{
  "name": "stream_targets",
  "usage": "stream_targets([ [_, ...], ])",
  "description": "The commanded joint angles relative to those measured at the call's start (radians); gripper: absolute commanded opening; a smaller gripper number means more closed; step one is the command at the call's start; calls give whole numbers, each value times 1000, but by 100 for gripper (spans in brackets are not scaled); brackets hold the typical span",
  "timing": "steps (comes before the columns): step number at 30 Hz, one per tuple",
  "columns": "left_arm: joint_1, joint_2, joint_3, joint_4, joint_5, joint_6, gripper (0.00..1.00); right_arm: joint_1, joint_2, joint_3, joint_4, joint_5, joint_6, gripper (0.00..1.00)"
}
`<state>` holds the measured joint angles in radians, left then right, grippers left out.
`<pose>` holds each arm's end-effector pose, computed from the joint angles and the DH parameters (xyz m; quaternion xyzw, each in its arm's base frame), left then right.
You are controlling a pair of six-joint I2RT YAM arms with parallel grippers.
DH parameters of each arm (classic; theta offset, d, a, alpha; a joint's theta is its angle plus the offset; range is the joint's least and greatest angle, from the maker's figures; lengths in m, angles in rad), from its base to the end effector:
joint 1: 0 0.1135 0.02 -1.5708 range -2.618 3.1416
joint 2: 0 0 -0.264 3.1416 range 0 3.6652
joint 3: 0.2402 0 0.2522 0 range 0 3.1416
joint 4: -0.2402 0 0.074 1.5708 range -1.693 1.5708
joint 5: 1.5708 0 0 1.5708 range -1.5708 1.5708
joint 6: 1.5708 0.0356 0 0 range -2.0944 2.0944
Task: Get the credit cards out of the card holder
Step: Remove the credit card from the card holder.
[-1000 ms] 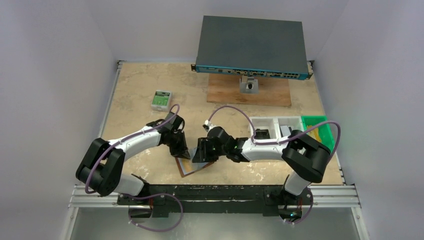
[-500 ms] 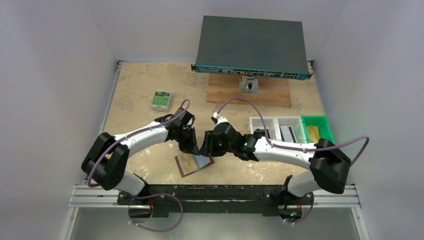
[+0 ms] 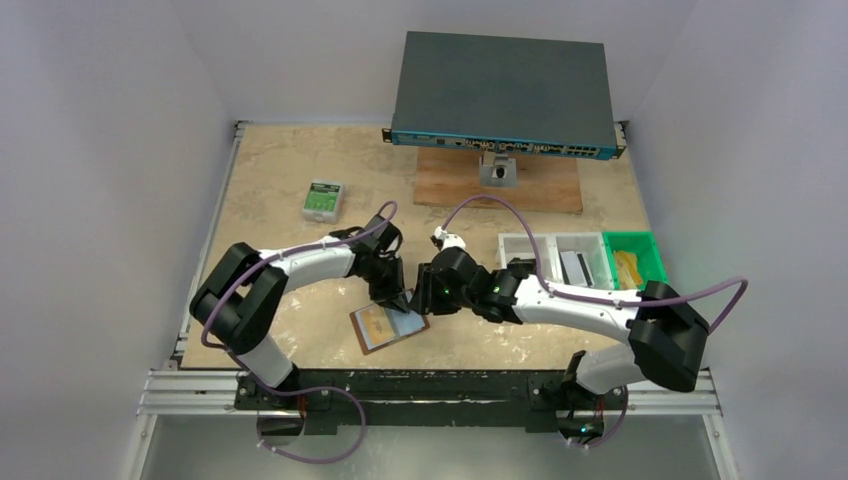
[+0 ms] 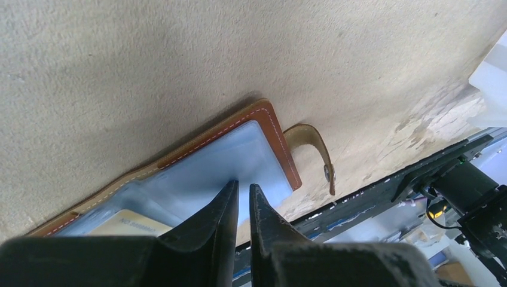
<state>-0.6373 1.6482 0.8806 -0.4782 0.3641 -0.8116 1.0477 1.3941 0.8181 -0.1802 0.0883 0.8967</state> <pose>0.2276 -0.1843 0.1481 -0.0553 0.9694 -0.2392 0.0007 0.1483 0.2508 0.2152 -0.0517 0.9160 0.3041 0.2565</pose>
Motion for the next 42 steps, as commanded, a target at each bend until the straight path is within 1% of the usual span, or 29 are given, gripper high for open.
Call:
stream_targets([
  [1, -4, -69, 38, -17, -15, -2, 13, -2, 13, 15, -3, 33, -33, 40],
  [7, 0, -164, 25, -87, -99, 6, 14, 32, 69, 65, 13, 11, -46, 40],
  [13, 11, -216, -7, -116, -125, 15, 15, 79, 128, 125, 17, 8, -51, 39],
  [17, 28, -273, -34, -153, -175, 13, 15, 86, 168, 142, 40, -14, -53, 39],
  [23, 95, -395, -140, -221, -274, -21, 18, 85, 240, 157, 98, -84, -59, 39],
  [25, 121, -429, -183, -209, -264, -24, 18, 84, 261, 162, 111, -114, -60, 39],
  [30, 126, -444, -214, -214, -250, -23, 17, 80, 315, 163, 173, -174, -66, 39],
  [37, 126, -419, -238, -169, -212, -31, 13, 72, 350, 157, 175, -167, -64, 39],
  [42, 125, -389, -242, -135, -191, -27, 12, 57, 357, 136, 222, -176, -58, 39],
])
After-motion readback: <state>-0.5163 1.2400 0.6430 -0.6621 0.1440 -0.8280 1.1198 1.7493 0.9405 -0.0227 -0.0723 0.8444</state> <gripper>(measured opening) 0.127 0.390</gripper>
